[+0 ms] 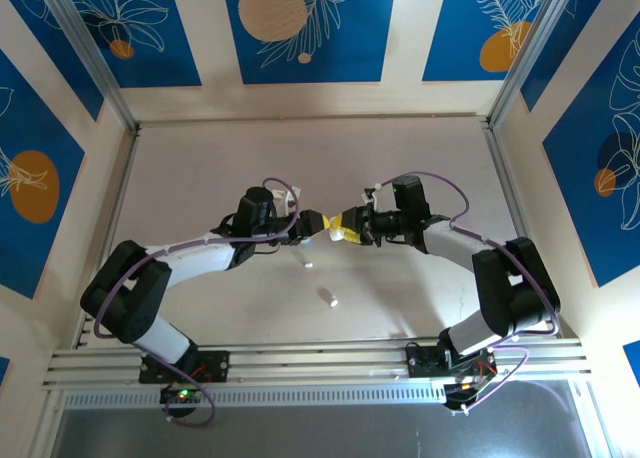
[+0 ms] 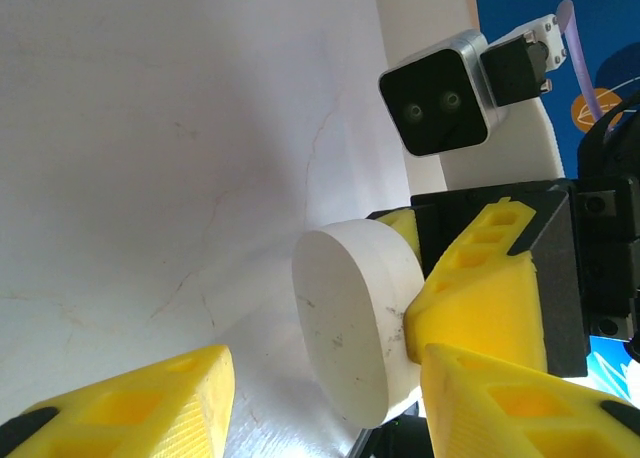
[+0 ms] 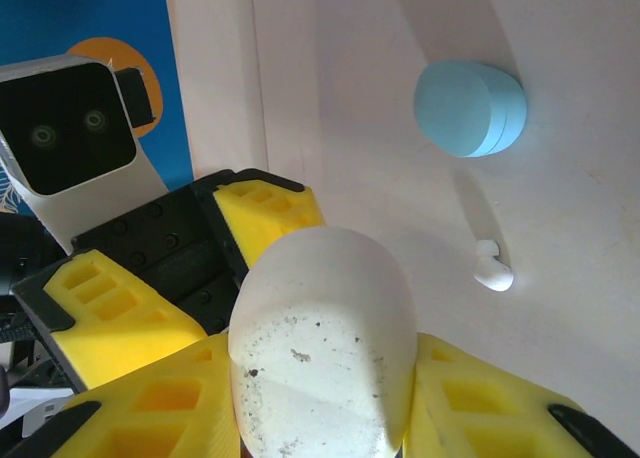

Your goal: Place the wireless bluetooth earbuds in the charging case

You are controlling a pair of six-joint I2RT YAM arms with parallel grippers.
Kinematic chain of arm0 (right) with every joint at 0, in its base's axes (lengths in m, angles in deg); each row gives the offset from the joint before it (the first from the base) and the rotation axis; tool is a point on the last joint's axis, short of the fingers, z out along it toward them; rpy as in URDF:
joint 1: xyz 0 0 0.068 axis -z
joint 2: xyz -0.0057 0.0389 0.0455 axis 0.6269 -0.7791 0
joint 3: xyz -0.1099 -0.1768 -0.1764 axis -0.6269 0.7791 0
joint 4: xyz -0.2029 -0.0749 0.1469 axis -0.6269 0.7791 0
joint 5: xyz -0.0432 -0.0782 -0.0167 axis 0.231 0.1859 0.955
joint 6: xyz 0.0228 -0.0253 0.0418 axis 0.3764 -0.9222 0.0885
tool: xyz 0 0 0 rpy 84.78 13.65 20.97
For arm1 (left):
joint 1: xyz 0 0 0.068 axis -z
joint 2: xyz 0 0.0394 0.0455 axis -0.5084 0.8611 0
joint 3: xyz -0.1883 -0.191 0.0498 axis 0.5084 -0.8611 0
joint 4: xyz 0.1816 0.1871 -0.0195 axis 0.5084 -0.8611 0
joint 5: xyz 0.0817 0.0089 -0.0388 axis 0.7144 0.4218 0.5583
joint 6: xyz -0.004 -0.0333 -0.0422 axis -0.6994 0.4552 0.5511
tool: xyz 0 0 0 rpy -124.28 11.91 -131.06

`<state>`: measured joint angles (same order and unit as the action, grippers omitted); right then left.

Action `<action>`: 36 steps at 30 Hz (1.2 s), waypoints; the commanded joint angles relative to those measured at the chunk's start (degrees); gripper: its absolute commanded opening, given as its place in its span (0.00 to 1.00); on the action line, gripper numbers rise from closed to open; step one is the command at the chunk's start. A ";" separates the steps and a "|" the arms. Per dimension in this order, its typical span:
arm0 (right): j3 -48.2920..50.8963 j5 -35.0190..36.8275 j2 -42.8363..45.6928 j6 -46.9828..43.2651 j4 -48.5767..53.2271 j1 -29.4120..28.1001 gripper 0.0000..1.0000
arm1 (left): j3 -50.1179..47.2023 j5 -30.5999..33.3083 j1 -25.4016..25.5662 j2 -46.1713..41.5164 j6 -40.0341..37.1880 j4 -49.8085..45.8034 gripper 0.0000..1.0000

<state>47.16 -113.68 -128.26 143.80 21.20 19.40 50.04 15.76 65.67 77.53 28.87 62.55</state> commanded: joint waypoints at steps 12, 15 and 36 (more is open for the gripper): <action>0.57 -2.82 1.35 3.80 -3.91 -0.35 0.26 | 1.23 -2.07 0.42 1.60 0.26 2.12 0.52; 0.37 -2.84 1.32 3.87 -3.82 -0.53 0.26 | 1.22 -2.18 0.57 1.73 0.26 2.21 0.52; -0.58 -3.17 4.35 4.75 -2.37 -0.47 0.24 | -0.74 0.80 -0.10 1.68 -1.70 -1.25 0.52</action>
<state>47.40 -113.53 -127.04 147.60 20.06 19.29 50.04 15.17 65.69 78.92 28.81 64.47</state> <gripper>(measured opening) 0.351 0.527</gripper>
